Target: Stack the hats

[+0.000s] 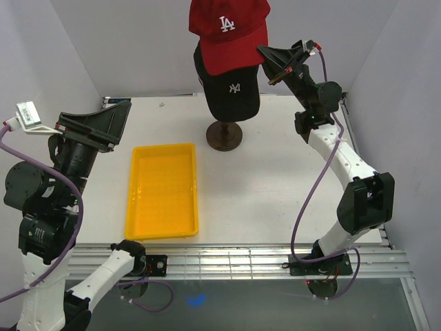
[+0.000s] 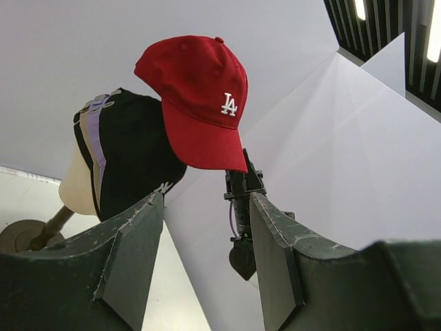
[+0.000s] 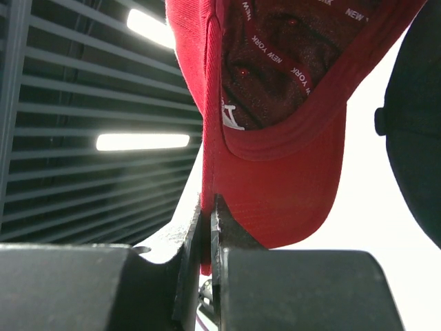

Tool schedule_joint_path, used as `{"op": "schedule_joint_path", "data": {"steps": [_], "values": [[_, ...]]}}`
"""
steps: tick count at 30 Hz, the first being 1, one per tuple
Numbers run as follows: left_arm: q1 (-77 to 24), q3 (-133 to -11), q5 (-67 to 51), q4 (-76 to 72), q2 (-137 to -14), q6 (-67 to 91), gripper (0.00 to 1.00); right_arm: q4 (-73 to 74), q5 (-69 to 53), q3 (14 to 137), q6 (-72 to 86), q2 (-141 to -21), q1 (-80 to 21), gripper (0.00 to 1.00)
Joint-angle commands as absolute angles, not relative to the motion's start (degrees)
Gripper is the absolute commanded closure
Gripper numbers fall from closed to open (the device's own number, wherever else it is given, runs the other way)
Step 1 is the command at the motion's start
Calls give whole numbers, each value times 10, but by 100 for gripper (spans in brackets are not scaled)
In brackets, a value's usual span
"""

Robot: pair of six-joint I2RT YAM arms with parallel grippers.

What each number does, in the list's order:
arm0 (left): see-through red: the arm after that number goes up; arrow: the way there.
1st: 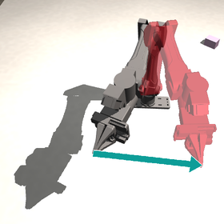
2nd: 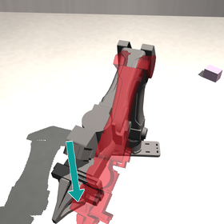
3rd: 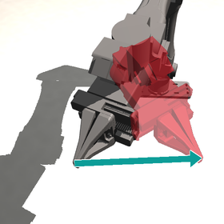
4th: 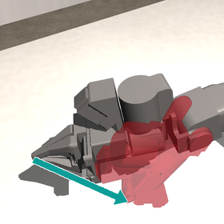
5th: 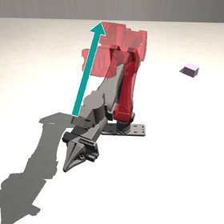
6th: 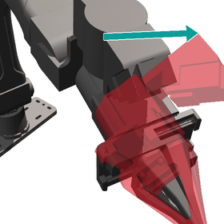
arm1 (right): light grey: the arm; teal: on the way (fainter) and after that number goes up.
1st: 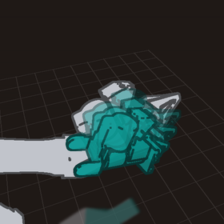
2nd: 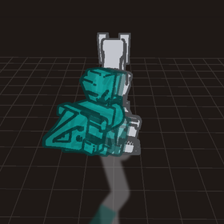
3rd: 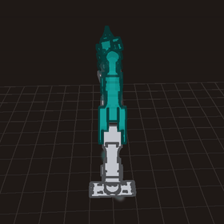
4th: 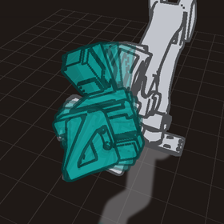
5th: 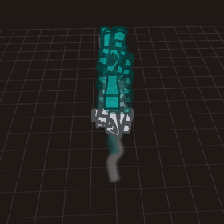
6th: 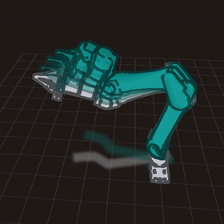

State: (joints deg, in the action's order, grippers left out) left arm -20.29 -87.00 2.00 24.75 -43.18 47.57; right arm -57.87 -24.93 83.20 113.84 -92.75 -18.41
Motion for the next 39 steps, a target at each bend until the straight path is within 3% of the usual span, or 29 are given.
{"op": "schedule_joint_path", "data": {"steps": [1, 22, 29, 39], "values": [[-200, -863, 7, 234, -435, 483, 37, -649, -253, 824, 1281, -907, -184, 92], [-200, -851, 1, 232, -439, 496, 37, -704, -287, 712, 1363, -914, -168, 92], [-200, -860, -97, 216, -534, 490, 36, -686, -288, 696, 1359, -905, -157, 92], [-200, -849, -215, 73, -691, 526, 29, -693, -295, 693, 1371, -910, -146, 92]]}}
